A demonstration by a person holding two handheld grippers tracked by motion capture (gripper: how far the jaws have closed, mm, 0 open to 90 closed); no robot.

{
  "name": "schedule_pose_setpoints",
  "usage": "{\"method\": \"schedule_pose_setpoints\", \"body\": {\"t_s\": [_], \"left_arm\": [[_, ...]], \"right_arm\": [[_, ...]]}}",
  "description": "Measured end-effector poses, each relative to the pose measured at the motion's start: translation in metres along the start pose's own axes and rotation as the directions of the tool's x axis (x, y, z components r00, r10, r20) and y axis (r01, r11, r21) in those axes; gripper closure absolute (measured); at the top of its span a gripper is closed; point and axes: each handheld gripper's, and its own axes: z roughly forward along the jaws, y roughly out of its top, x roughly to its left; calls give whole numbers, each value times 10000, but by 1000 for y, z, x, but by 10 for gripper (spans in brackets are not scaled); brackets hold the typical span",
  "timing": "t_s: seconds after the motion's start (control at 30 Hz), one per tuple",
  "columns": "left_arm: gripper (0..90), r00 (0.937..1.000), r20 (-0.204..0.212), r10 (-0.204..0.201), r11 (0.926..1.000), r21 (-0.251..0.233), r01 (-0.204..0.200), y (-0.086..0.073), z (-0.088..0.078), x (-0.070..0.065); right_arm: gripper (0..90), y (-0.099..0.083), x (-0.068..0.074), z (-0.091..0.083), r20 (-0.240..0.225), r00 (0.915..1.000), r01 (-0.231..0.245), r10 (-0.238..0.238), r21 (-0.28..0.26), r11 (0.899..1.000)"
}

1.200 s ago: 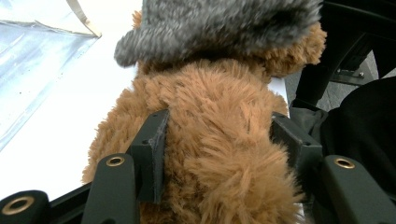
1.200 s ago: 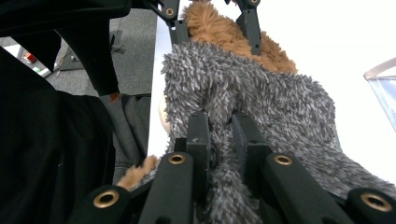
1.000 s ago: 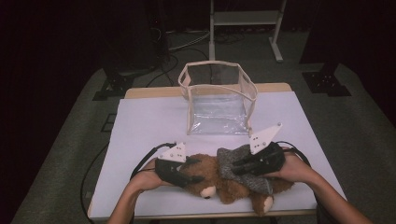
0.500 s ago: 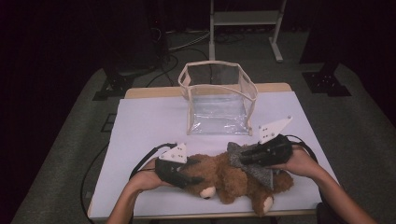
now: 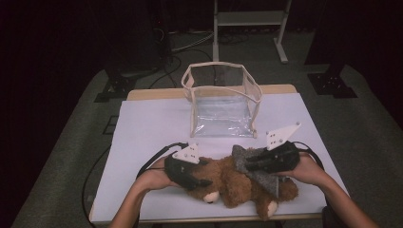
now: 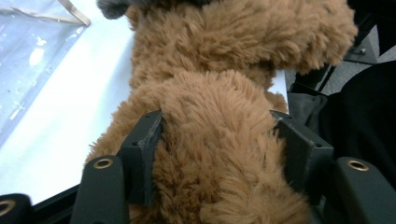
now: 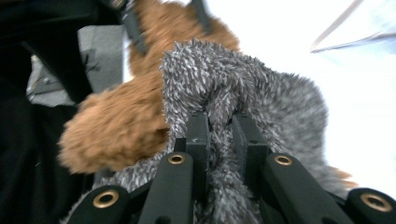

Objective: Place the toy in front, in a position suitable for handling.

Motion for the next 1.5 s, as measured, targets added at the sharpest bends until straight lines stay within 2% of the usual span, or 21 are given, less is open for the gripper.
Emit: {"method": "schedule_pose_setpoints", "body": {"t_s": [0.1,0.17,0.2,0.27,0.37,0.43,0.47,0.5,0.63,0.7,0.77,0.9,0.93,1.0,1.13,1.2,1.27,1.33,1.37,1.5], "left_arm": [[389,9999,77,134,9999,-27,-134,-2,-1,-3],[378,9998,62,169,9999,34,-169,-1,-2,-4],[357,9998,38,196,9998,76,-196,0,-3,-4],[284,9999,-32,123,9999,108,-122,5,-3,-2],[208,9999,-89,72,9996,267,-70,13,-1,-1],[276,9995,-32,300,9977,603,-298,14,2,-2],[310,9996,-36,270,9971,713,-267,13,4,-2],[332,9999,-24,128,9973,720,-126,10,4,-2],[383,10000,2,-6,9988,486,6,3,2,-6],[383,10000,38,40,9991,429,-42,1,1,-7],[382,10000,35,36,9991,433,-38,1,1,-6],[366,9999,30,116,9985,534,-117,6,2,-5],[353,10000,26,56,9987,505,-57,8,1,-4],[319,9998,-59,186,9984,535,-183,11,1,-2],[289,9997,116,203,9989,411,-207,21,5,4],[279,9993,212,293,9980,554,-305,27,11,5],[256,9991,217,376,9948,935,-395,32,20,5],[255,9981,142,604,9851,1606,-619,32,29,4],[259,9977,145,666,9834,1684,-681,30,32,2],[316,9978,118,645,9844,1632,-656,26,28,1]], "right_arm": [[779,6,-10,-4,238,9994,-265,269,-180,9995],[779,6,-14,3,112,9993,-360,361,-107,9993],[779,5,-12,10,-29,9993,-362,362,27,9993],[781,1,-8,19,-248,9989,-393,392,-32,9992],[781,-3,0,20,-277,9987,-438,433,-156,9989],[781,-6,4,16,-358,9989,-305,298,-181,9994],[780,-7,5,14,-312,9992,-262,257,-157,9995],[780,-8,6,12,-304,9992,-262,257,-162,9995],[780,-17,5,1,-343,9984,-448,439,-259,9987],[779,-23,6,-6,-249,9981,-563,558,-223,9982],[778,-25,6,-12,34,9984,-567,567,-110,9983],[778,-18,7,-14,376,9984,-410,413,-78,9991],[778,-16,7,-12,325,9986,-417,420,-78,9991],[780,-15,4,-2,84,9989,-465,466,-110,9989],[781,-18,2,9,-240,9976,-651,647,-160,9978],[781,-18,2,9,-254,9977,-628,623,-181,9979],[781,-18,3,9,-227,9980,-594,590,-151,9981],[780,-18,3,8,-201,9981,-586,583,-145,9982],[780,-18,3,7,-168,9983,-561,558,-189,9982],[778,-16,2,-6,29,9989,-462,463,-348,9983]]}}
